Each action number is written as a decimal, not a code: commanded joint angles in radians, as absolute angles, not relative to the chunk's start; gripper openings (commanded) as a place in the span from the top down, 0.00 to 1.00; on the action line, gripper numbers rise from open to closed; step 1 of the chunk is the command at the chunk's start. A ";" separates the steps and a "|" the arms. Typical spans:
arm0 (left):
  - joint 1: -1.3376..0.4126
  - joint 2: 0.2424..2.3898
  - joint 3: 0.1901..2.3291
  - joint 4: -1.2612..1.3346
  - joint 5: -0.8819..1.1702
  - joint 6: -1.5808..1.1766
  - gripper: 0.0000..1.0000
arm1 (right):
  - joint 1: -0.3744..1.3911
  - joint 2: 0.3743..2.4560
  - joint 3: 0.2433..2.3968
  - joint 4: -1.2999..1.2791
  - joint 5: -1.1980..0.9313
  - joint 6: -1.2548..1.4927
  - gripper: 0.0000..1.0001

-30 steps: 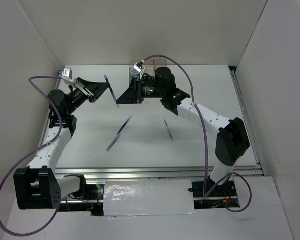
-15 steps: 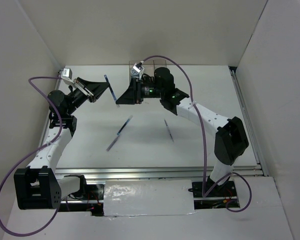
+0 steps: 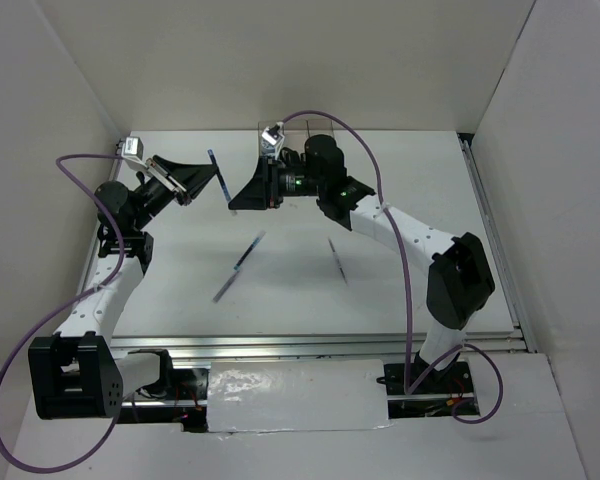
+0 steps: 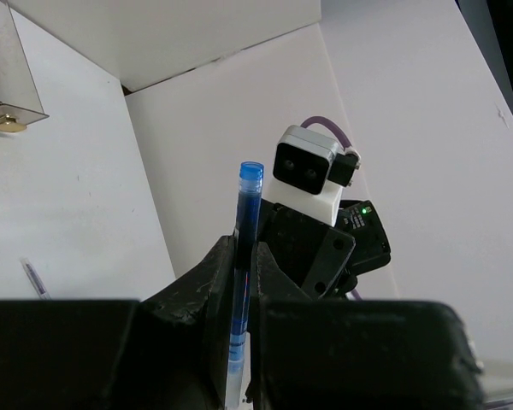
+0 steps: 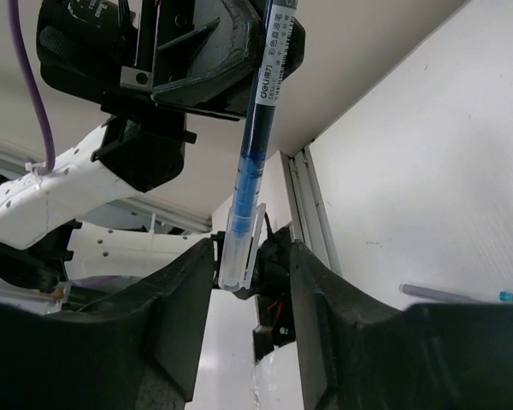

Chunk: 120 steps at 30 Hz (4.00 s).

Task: Sort the stationery into containers
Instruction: Pass the stationery from the left arm to the right, then place the stationery into the container, then grab a piece of stationery with the left arm

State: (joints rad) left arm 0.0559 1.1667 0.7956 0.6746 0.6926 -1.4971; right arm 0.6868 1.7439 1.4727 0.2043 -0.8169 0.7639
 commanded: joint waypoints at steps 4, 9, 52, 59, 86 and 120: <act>0.057 1.147 0.792 0.752 0.701 -1.505 1.00 | 0.699 1.770 1.540 0.203 -0.845 0.695 0.50; 0.057 1.149 0.796 0.746 0.707 -1.502 1.00 | 0.710 1.767 1.534 0.209 -0.842 0.684 0.58; -0.077 1.230 1.274 -0.391 0.115 -0.378 0.01 | 0.350 2.187 2.045 -0.339 0.061 0.123 1.00; -0.147 1.262 1.249 -0.428 0.011 -0.316 0.01 | 0.333 2.316 2.118 -0.279 0.031 0.103 1.00; -0.156 1.384 1.227 -0.540 0.005 -0.092 0.01 | 0.319 2.373 2.137 -0.255 0.035 0.081 0.49; -0.403 1.850 1.250 -0.516 -0.017 -0.074 0.44 | 0.147 1.436 1.399 -0.362 -0.411 -0.028 0.55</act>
